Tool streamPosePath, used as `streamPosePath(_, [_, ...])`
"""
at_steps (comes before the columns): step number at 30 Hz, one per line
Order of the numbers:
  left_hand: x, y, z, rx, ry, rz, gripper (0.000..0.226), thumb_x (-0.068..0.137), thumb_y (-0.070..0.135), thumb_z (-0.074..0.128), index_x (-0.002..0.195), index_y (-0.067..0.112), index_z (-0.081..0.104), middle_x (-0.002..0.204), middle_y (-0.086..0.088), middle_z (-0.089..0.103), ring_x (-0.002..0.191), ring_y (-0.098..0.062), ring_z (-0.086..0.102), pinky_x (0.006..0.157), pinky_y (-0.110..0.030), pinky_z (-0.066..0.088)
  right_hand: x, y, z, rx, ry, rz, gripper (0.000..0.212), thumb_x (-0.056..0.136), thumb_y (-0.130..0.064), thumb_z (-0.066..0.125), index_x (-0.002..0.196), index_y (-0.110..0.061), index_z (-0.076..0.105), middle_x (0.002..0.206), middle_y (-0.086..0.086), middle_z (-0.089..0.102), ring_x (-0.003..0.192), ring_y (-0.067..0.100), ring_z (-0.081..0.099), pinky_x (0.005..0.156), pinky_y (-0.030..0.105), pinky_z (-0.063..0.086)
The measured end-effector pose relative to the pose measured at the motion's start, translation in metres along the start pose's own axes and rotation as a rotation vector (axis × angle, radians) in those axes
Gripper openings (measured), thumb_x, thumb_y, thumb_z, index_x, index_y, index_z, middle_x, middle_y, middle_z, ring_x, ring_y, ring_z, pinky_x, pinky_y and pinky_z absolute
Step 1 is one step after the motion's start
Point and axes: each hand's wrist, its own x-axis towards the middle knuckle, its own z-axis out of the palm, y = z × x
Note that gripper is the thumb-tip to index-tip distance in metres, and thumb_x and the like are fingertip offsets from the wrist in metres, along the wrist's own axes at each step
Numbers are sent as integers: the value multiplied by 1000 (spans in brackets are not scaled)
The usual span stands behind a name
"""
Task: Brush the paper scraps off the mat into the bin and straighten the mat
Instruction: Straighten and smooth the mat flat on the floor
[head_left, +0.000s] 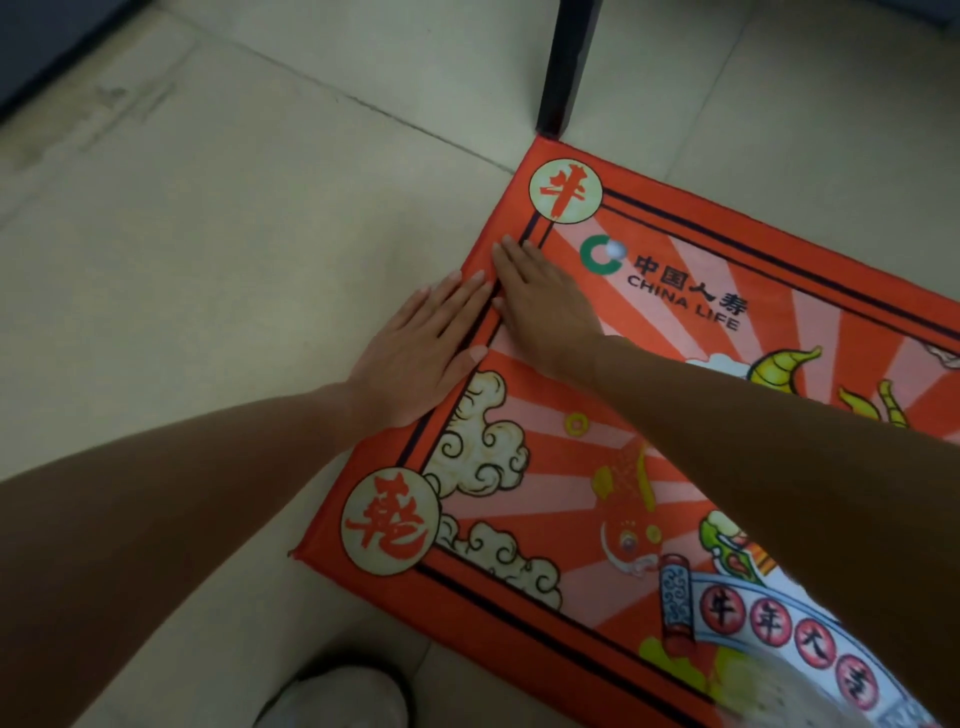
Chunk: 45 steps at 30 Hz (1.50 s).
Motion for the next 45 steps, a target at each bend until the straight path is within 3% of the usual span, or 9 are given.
streamPosePath(4, [-26, -3, -1, 10, -19, 29, 64, 105, 49, 14, 158, 13, 8, 166, -1, 5, 152, -14, -2, 124, -34, 2, -9, -16, -9, -15, 46, -13, 64, 95, -14, 52, 152, -11, 22, 158, 5, 23, 143, 26, 22, 111, 40, 28])
streamPosePath(8, [-50, -8, -5, 40, -48, 53, 64, 105, 47, 16, 158, 11, 9, 166, -3, 5, 152, -15, -1, 124, -36, 5, -27, -37, -5, -49, 100, -134, 51, 99, -18, 44, 149, -12, 33, 152, 3, 36, 134, 26, 35, 102, 40, 35])
streamPosePath(10, [-65, -12, -6, 41, -52, 42, 63, 105, 46, 16, 158, 12, 9, 166, -3, 4, 152, -15, 0, 123, -37, 7, -34, -45, 0, -59, 98, -106, 53, 101, -29, 39, 150, -12, 30, 155, 4, 32, 135, 28, 34, 105, 42, 35])
streamPosePath(15, [-90, -14, -6, 3, -79, -1, 64, 104, 48, 14, 158, 16, 3, 166, 1, 1, 152, -12, -4, 123, -36, 4, -42, -55, 8, -115, -9, -42, 68, 102, -48, 23, 155, -11, 2, 162, 2, 2, 144, 25, 14, 111, 41, 23])
streamPosePath(26, [-92, -6, -11, 117, -96, -24, 63, 104, 46, 9, 157, 11, 10, 165, -5, 9, 152, -18, 6, 122, -39, 11, -35, -65, -14, -175, -212, -23, 87, 96, -57, 36, 154, -9, -8, 161, 4, -10, 147, 25, 5, 113, 40, 24])
streamPosePath(32, [-104, 15, -4, 8, -59, -160, 59, 105, 40, 14, 158, 15, 8, 166, -1, 4, 152, -17, 2, 123, -40, 13, -44, -76, -5, -143, -222, -1, 78, 102, -46, 31, 152, -5, -13, 160, 10, -16, 148, 28, -6, 119, 41, 17])
streamPosePath(37, [-107, 14, -10, -5, -111, -150, 65, 102, 50, 5, 158, 17, 4, 166, 1, -1, 152, -17, -3, 123, -40, 9, -40, -87, -20, -217, -285, 23, 75, 103, -41, 32, 152, -2, -8, 161, 12, -9, 148, 31, 1, 111, 44, 30])
streamPosePath(42, [-102, 16, -22, 51, -199, -149, 69, 98, 52, -5, 156, 16, -11, 164, -1, -15, 151, -19, -14, 123, -38, -2, -32, -102, -31, -353, -355, 75, 72, 103, -38, 32, 152, 1, -3, 161, 16, -3, 144, 34, 18, 107, 41, 33])
streamPosePath(45, [-97, 18, -30, 86, -287, -158, 66, 103, 50, 6, 154, 15, -18, 162, -2, -23, 149, -19, -20, 123, -38, -6, -28, -111, -37, -416, -399, 111, 74, 102, -39, 33, 152, 2, -3, 160, 17, -2, 141, 33, 26, 107, 39, 33])
